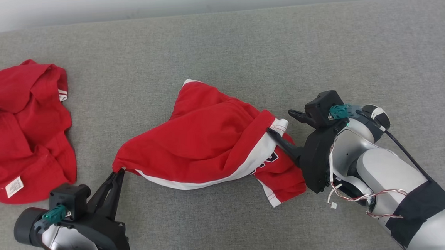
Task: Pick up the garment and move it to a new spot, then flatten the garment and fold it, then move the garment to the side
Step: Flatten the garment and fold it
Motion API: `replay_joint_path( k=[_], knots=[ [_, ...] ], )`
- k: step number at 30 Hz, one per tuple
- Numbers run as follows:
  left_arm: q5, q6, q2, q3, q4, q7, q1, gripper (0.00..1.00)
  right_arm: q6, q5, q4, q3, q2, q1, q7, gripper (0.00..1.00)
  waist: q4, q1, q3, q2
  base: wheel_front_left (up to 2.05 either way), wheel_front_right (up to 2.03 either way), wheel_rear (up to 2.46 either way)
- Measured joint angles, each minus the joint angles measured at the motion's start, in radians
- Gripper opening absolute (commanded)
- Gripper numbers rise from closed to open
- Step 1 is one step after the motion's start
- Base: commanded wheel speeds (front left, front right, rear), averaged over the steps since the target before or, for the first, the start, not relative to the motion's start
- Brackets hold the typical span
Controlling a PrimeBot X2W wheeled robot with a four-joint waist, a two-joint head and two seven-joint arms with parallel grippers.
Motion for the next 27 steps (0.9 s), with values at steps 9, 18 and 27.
replay_joint_path(
  k=[9,18,27],
  knots=[
    [-0.008,0.000,-0.002,-0.001,0.001,0.000,0.000,0.00,0.008,0.024,0.047,0.017,0.023,-0.014,0.030,0.16,0.018,0.0000,0.009,0.0000,0.00,0.00,0.00],
    [-0.010,0.000,-0.003,0.000,0.008,-0.001,0.000,0.00,0.008,0.024,0.056,0.021,0.004,-0.011,0.044,1.00,0.016,0.0000,0.008,0.0000,0.00,0.00,0.00],
    [-0.015,0.000,-0.002,0.002,0.014,-0.004,-0.001,0.00,0.017,0.033,0.042,0.043,0.005,0.004,0.087,1.00,0.003,0.0000,0.004,0.0000,0.00,0.00,0.00]
  ],
)
